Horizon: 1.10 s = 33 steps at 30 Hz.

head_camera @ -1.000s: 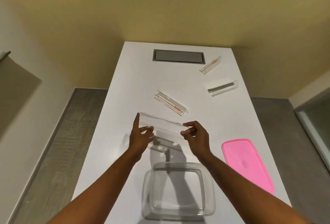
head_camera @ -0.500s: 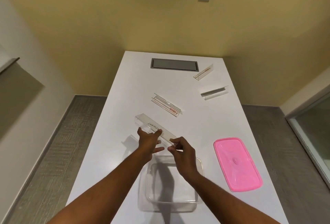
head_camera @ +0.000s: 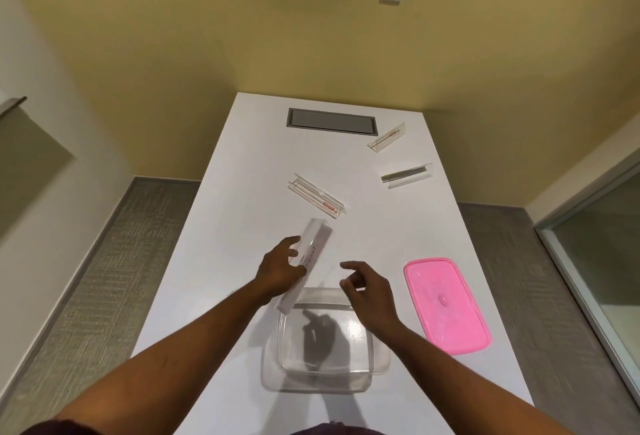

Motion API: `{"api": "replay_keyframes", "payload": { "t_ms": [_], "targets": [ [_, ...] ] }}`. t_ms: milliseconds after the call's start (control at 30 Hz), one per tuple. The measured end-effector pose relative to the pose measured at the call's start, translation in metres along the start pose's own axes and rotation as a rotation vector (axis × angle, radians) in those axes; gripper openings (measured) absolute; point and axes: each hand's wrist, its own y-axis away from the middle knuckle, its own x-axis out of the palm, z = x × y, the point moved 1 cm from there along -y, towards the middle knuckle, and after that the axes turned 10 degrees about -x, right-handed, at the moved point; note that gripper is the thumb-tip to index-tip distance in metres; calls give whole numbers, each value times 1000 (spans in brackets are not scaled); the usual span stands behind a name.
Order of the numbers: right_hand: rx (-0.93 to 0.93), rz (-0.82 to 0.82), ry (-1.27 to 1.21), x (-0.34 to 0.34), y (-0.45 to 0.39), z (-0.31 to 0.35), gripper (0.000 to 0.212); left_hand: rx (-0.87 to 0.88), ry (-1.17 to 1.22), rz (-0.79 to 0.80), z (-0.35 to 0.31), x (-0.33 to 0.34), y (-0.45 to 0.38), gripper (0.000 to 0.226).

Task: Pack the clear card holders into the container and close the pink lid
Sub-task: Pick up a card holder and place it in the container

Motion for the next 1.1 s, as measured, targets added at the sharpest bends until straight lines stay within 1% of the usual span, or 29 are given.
{"api": "replay_keyframes", "payload": {
  "t_ms": [100, 167, 267, 333, 433, 500, 600, 733, 867, 967, 1100],
  "targets": [
    [-103, -63, 85, -4, -9, 5, 33, 37, -66, 51, 6, 4, 3, 71],
    [-245, -52, 248, -7, -15, 8, 40, 57, -100, 93, 9, 6, 5, 71],
    [-434, 59, 519, -12, -24, 14, 55, 98, -178, 155, 11, 6, 6, 69],
    [-491, 176, 624, -13, -29, 13, 65, 121, -233, 194, 11, 5, 5, 68],
    [-513, 339, 668, -12, -33, 3, 74, 129, -272, 245, 12, 5, 2, 66],
    [-523, 378, 645, -13, -32, -2, 67, 127, -285, 278, 13, 6, 2, 67],
    [-479, 353, 595, -14, -25, -6, 50, 155, -325, 303, 15, 7, 1, 67],
    [-355, 282, 531, -17, -11, -17, 41, 232, -442, 279, 27, 8, 2, 59],
    [-232, 207, 470, -22, 4, -30, 39, 288, -544, 173, 49, 6, 5, 55],
    [-129, 198, 449, -28, 10, -38, 37, 327, -555, 110, 62, 4, 8, 49],
    [-92, 204, 449, -29, 22, -46, 39, 344, -532, 87, 71, 8, 11, 45]
  ]
}}
